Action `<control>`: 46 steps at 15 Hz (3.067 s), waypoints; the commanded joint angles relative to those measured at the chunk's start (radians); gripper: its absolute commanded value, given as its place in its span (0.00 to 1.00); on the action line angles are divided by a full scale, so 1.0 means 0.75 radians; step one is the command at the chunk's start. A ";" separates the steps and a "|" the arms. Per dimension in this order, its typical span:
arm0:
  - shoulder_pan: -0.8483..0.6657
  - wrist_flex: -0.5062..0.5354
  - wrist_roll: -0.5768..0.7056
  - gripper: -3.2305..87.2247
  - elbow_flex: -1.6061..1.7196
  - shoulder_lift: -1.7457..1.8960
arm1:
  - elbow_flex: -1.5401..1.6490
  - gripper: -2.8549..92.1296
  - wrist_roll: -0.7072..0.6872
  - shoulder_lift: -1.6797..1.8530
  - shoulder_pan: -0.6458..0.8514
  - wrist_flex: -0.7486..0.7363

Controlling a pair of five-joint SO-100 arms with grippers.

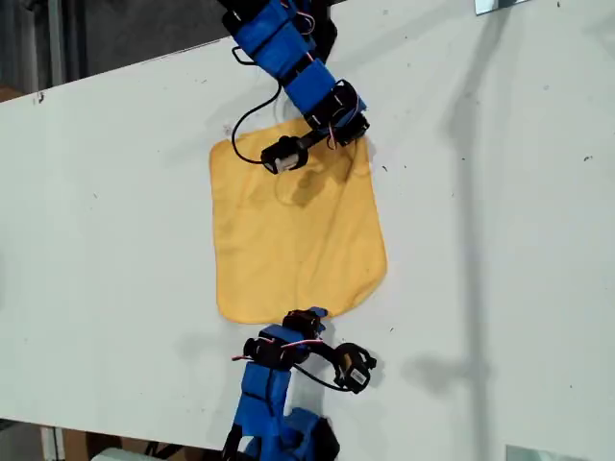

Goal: Grasp corners of a square towel and fold twice.

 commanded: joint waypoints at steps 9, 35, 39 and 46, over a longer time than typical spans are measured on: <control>0.260 0.100 -0.043 0.21 -0.976 -0.710 | -0.063 0.03 0.041 -0.002 -0.074 -0.006; 0.415 0.192 -1.043 0.26 -1.094 -0.861 | -0.092 0.03 0.022 -0.033 -0.098 -0.070; 0.393 0.082 -0.967 0.15 -1.080 -0.929 | -0.092 0.03 0.022 -0.020 -0.102 -0.070; 0.348 0.569 -0.769 0.03 -1.129 -0.710 | -0.108 0.03 0.018 0.041 -0.074 -0.027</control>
